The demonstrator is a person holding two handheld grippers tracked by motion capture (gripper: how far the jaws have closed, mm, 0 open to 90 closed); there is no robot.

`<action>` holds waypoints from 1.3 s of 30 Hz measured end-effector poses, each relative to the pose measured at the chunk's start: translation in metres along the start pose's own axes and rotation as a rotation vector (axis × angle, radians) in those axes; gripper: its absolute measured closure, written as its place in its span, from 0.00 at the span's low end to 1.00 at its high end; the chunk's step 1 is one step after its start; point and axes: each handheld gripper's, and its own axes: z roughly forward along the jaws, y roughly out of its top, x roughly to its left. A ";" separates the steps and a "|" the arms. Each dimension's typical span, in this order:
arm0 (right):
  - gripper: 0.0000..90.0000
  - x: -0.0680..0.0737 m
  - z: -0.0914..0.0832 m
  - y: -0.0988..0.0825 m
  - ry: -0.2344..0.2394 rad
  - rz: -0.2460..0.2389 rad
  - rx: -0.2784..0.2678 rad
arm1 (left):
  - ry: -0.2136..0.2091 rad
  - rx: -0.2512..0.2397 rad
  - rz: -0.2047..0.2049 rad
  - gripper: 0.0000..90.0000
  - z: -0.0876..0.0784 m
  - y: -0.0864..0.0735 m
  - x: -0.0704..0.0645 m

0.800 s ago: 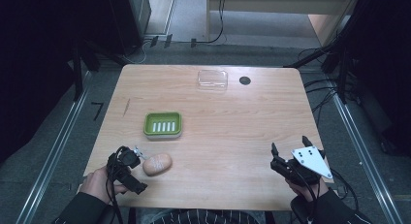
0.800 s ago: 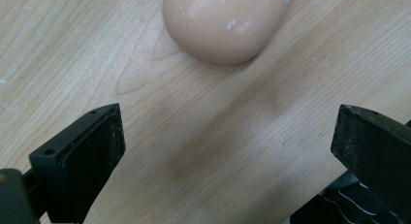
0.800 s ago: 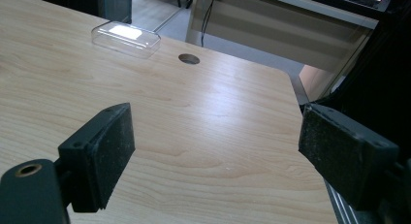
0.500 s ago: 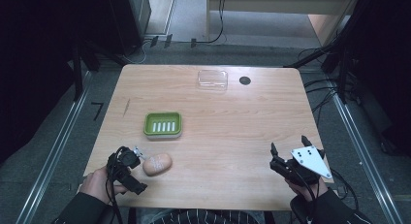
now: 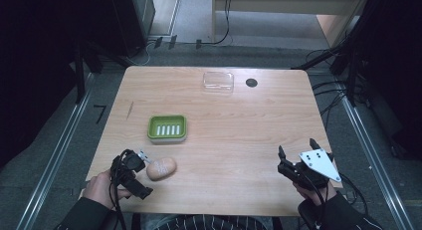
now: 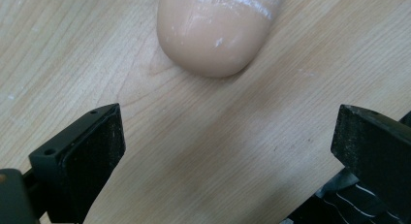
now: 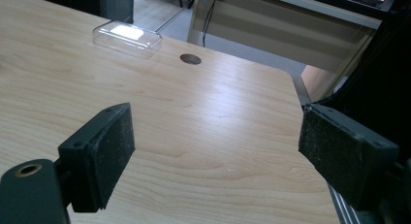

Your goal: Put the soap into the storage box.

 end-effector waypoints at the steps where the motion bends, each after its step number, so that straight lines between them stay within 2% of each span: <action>1: 0.15 0.001 0.000 0.000 0.003 -0.004 0.003 | -0.003 -0.002 0.003 0.00 0.000 0.000 0.000; 10: 0.15 0.005 -0.002 0.002 -0.002 -0.008 -0.001 | -0.008 -0.032 0.028 0.00 -0.005 0.007 0.003; 12: 0.15 0.005 -0.001 0.002 0.000 -0.022 0.000 | -0.006 -0.029 0.034 0.00 -0.005 0.010 0.005; 15: 0.15 0.005 -0.001 0.002 0.004 -0.018 0.003 | -0.013 -0.030 0.037 0.00 -0.005 0.014 0.006; 23: 0.15 0.004 -0.001 0.001 0.001 -0.016 0.001 | -0.025 0.007 0.077 0.00 -0.002 0.029 0.006; 39: 0.15 0.004 -0.003 0.001 -0.001 -0.012 0.001 | -0.036 0.022 0.125 0.00 0.006 0.050 0.007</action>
